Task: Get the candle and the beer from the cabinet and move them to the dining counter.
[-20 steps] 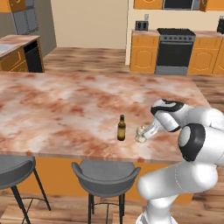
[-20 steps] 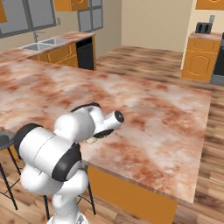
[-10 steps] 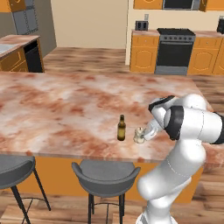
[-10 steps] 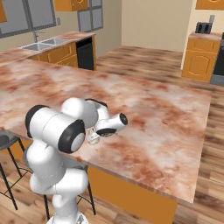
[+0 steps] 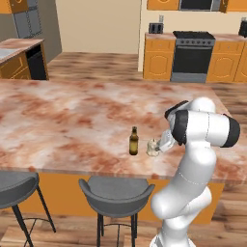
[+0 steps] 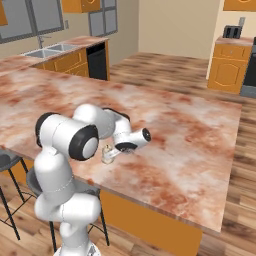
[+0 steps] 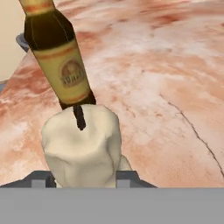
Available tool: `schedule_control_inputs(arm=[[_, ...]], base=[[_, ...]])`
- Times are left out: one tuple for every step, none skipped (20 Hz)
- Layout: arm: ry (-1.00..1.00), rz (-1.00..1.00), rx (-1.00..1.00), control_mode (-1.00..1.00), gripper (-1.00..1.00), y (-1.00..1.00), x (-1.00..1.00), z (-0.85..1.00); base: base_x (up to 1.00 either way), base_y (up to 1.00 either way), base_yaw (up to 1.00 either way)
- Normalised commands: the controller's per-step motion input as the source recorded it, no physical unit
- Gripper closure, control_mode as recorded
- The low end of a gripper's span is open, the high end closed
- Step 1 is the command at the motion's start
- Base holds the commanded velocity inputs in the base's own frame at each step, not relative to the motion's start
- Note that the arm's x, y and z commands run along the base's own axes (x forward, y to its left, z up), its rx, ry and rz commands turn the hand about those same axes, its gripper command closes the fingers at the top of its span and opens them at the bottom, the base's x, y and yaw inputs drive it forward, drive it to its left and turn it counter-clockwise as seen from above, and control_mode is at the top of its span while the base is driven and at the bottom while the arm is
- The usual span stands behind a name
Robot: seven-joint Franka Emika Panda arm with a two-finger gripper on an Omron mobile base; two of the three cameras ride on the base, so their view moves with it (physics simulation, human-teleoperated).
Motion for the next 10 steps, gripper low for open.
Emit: schedule_control_inputs(arm=[[-0.05, 0.03, 0.00, -1.00, 1.00, 0.02, 0.07, -0.18], [-0.06, 0.02, -0.01, -1.00, -1.00, 0.05, 0.02, -0.14], [-0.07, 0.01, -0.02, -1.00, -1.00, 0.12, 0.00, -0.14], [-0.06, 0.00, -0.02, -1.00, -1.00, 0.12, 0.00, -0.12], [-0.07, 0.00, -0.02, -1.00, -1.00, 0.09, 0.00, -0.10], [-0.08, 0.00, -0.02, -1.00, -1.00, 0.05, -0.02, -0.06], [-0.09, 0.00, -0.01, -1.00, -1.00, 0.00, -0.07, -0.03], [-0.13, 0.00, 0.00, -1.00, -1.00, 0.00, -0.12, 0.00], [-0.13, 0.00, 0.00, -1.00, -1.00, 0.00, -0.16, 0.00], [-0.12, 0.00, 0.00, -1.00, -1.00, 0.00, -0.20, 0.00]], base=[[0.00, 0.00, 0.00], [0.00, 0.00, 0.00], [0.00, 0.00, 0.00], [0.00, 0.00, 0.00], [0.00, 0.00, 0.00], [0.00, 0.00, 0.00], [0.00, 0.00, 0.00], [0.00, 0.00, 0.00], [0.00, 0.00, 0.00], [0.00, 0.00, 0.00]])
